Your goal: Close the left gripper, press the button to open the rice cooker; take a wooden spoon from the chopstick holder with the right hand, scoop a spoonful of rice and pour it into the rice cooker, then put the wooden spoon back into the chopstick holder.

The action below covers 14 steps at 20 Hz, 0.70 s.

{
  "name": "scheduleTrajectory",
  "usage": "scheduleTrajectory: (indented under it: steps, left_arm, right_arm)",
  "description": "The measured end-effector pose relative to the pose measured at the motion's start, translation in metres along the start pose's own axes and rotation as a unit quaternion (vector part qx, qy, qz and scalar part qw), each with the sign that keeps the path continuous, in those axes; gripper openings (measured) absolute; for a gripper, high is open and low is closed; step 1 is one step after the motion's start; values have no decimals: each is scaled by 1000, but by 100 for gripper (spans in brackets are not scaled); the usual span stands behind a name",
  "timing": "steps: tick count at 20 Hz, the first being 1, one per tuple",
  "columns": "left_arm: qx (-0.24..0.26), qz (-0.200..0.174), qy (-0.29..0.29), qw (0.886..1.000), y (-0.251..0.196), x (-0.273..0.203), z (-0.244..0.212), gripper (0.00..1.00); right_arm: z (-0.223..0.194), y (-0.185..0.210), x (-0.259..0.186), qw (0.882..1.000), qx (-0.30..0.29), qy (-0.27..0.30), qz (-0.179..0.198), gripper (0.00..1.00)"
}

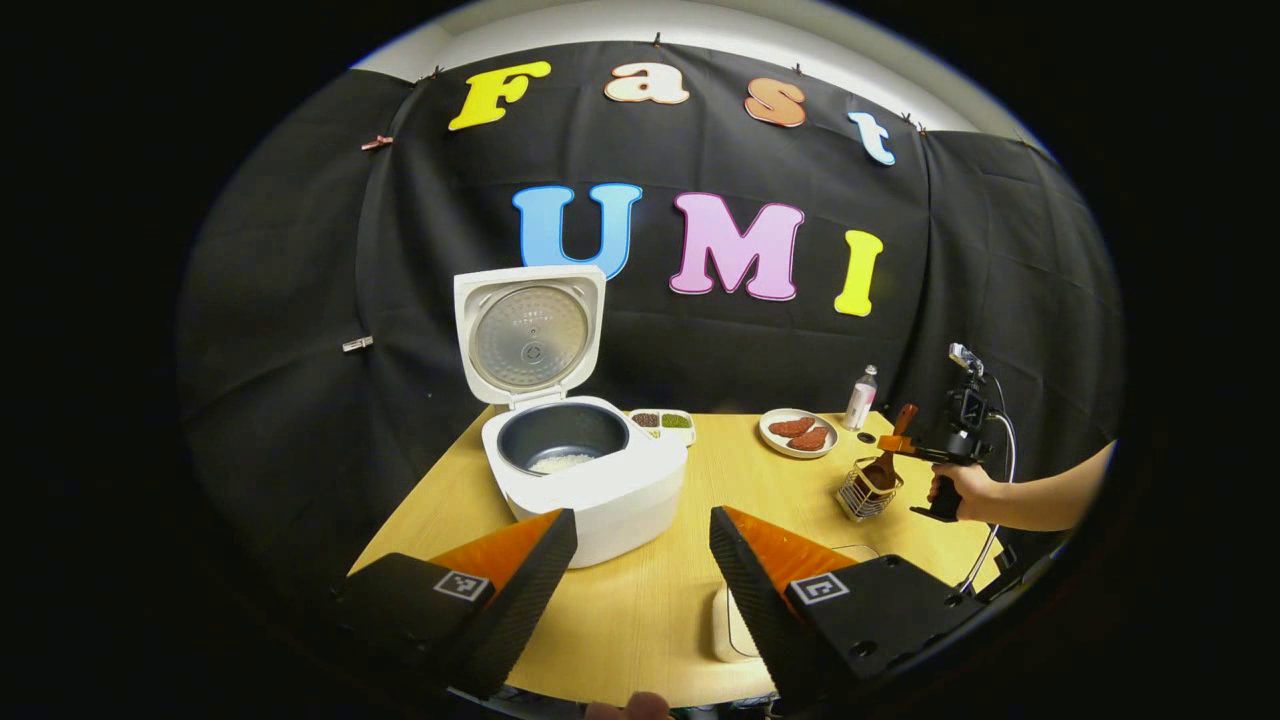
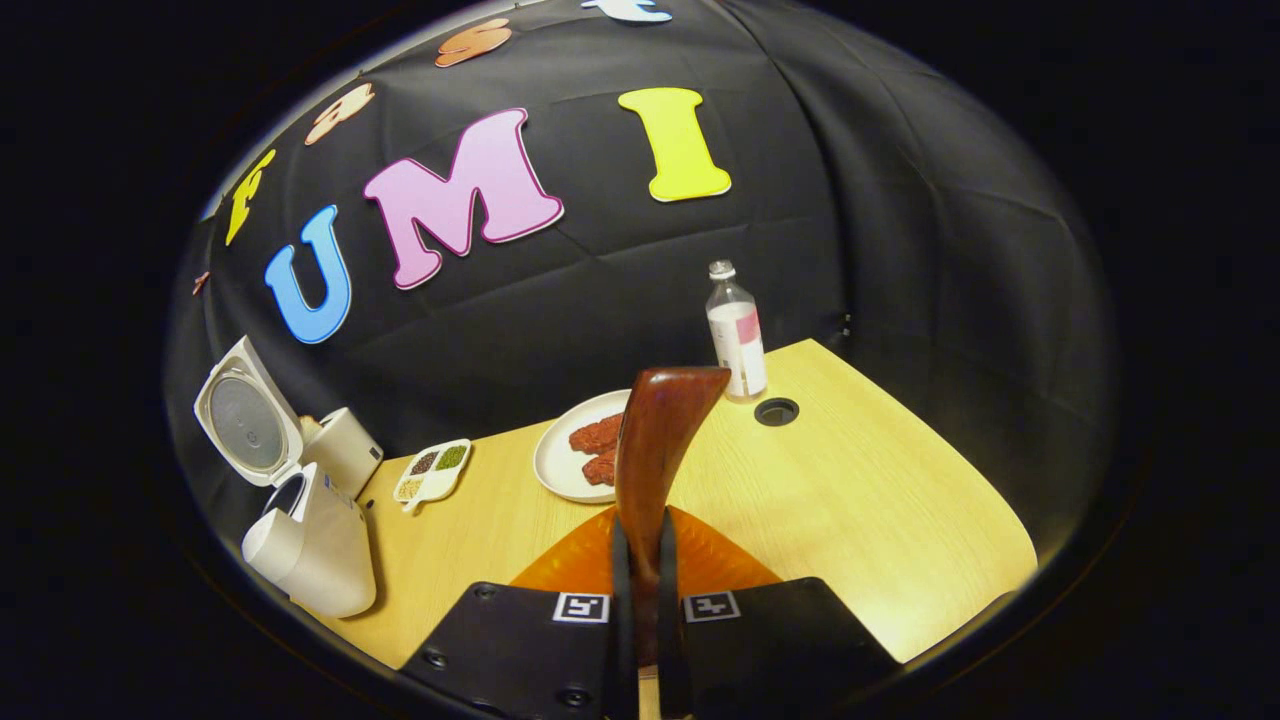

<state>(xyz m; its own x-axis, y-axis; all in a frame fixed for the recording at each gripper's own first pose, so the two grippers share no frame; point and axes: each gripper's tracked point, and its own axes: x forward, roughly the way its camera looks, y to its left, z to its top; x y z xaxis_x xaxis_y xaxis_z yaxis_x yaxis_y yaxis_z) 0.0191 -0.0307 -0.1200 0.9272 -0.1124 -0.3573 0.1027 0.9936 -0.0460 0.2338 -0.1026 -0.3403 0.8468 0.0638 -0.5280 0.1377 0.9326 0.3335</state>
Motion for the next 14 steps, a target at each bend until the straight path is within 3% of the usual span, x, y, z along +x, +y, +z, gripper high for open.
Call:
scheduleTrajectory:
  steps: [4, 5, 7, 8, 10, 14]
  left_arm:
    - [-2, 0, 0, 1000, 1, 0, 1, 93]
    - [-1, -1, -1, 1000, 0, 0, 1, 93]
    - [-2, -5, -6, 1000, -2, 1, 5, 94]
    - [-2, -6, -8, 1000, -3, 1, 7, 94]
    - [-4, -7, -12, 1000, -4, 3, 9, 94]
    - [-13, -6, -30, 999, -1, 7, 23, 93]
  right_arm:
    - [4, -1, -3, 1000, 14, 3, -2, 20]
    - [6, 0, -5, 1000, 24, 1, 2, 31]
    - [6, -2, -11, 999, 35, 5, -1, 63]
    - [8, -6, -12, 999, 31, 4, -8, 61]
    - [7, -15, -20, 999, 23, 7, -28, 100]
    - [24, -19, -63, 998, 25, -17, -59, 99]
